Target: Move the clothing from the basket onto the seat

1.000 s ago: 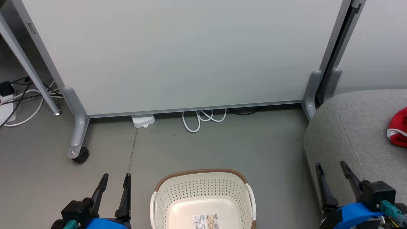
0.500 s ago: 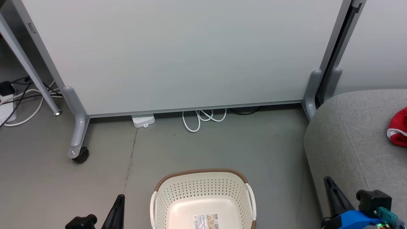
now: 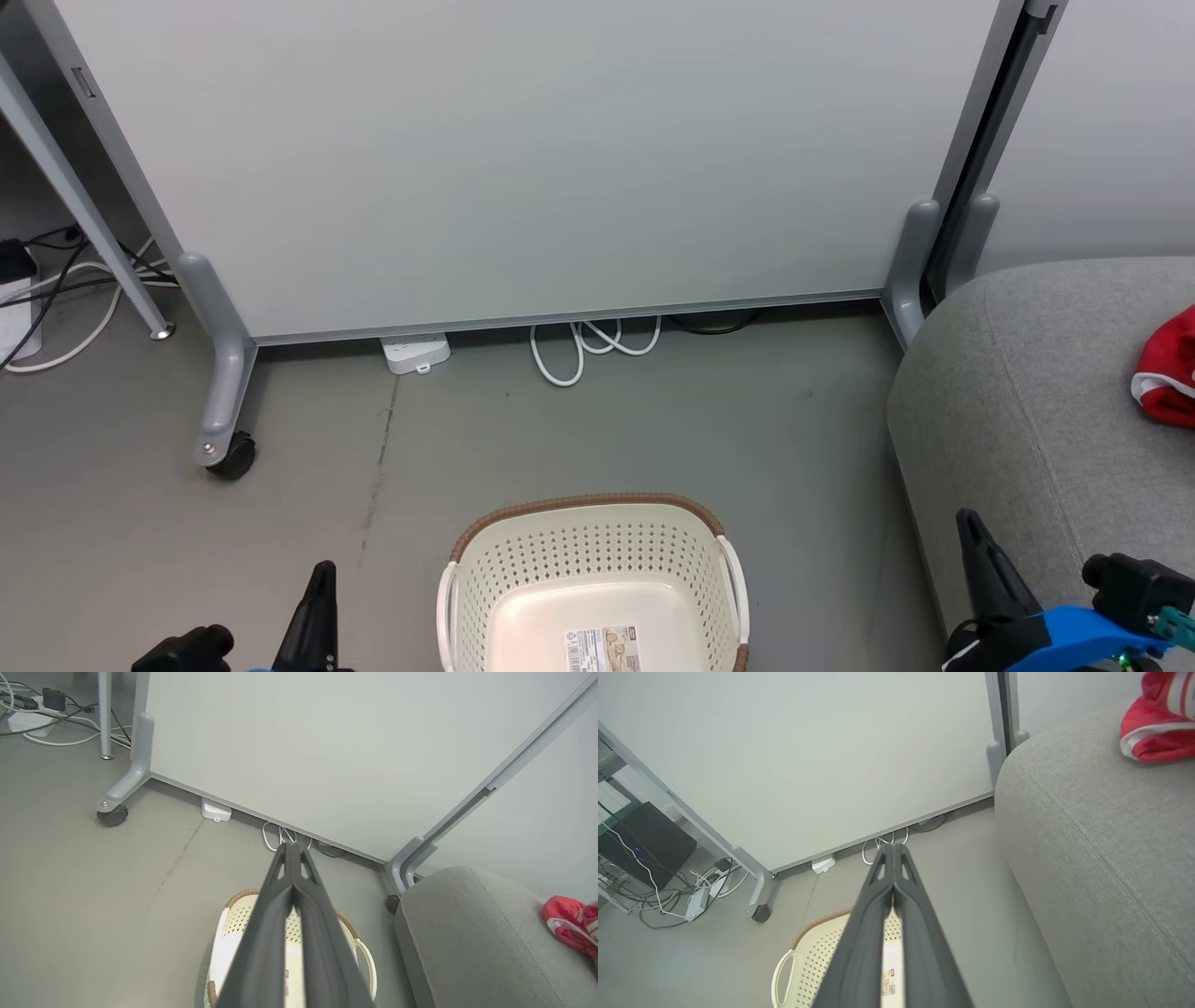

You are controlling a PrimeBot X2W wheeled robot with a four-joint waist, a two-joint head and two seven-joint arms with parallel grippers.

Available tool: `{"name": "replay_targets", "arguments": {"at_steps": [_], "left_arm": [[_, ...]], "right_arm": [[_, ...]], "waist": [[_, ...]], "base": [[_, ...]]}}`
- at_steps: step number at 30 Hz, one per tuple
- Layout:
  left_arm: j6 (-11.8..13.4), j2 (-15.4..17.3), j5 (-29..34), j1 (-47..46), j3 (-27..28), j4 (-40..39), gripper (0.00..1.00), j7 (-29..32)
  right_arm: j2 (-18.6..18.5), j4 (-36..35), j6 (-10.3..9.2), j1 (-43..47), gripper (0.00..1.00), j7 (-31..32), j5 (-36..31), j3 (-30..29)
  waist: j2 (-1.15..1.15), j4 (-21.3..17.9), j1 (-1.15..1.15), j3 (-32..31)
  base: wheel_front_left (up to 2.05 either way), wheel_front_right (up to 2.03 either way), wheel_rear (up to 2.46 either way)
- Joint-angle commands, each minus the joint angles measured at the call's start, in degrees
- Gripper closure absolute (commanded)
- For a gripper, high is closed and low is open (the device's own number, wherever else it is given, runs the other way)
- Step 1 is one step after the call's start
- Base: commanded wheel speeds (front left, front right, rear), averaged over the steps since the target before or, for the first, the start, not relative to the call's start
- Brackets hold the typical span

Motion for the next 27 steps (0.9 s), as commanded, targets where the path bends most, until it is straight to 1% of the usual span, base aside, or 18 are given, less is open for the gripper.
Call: {"name": "replay_targets", "arguments": {"at_steps": [1, 8, 9, 27], "left_arm": [[-0.1, 0.3, -1.6, -1.6, 0.7, -1.2, 1.0, 0.3], [-0.1, 0.3, -7.6, -1.8, 1.6, -2.1, 1.0, 2.0], [-0.1, 0.2, -9.2, -1.9, 1.9, -2.4, 1.0, 2.4], [-0.2, 0.1, -22.5, -2.5, 4.1, -4.4, 1.0, 6.1]], "right_arm": [[0.1, -0.5, 0.0, -1.8, 1.0, 0.2, 1.9, -0.3], [0.1, 0.0, 0.0, -2.5, 1.0, 0.6, 8.9, -0.5], [0.2, 0.1, 0.0, -2.7, 1.0, 0.7, 10.8, -0.5], [0.4, 1.3, -0.01, -4.4, 1.0, 1.7, 26.0, -1.0]], "waist": [[0.0, 0.0, -0.01, 0.0], [0.0, -0.3, -0.01, 0.1], [0.0, -0.4, -0.01, 0.1], [0.0, -1.1, -0.01, 0.4]], "base": [[0.0, 0.0, 0.0], [0.0, 0.0, 0.0], [0.0, 0.0, 0.0], [0.0, 0.0, 0.0]]}}
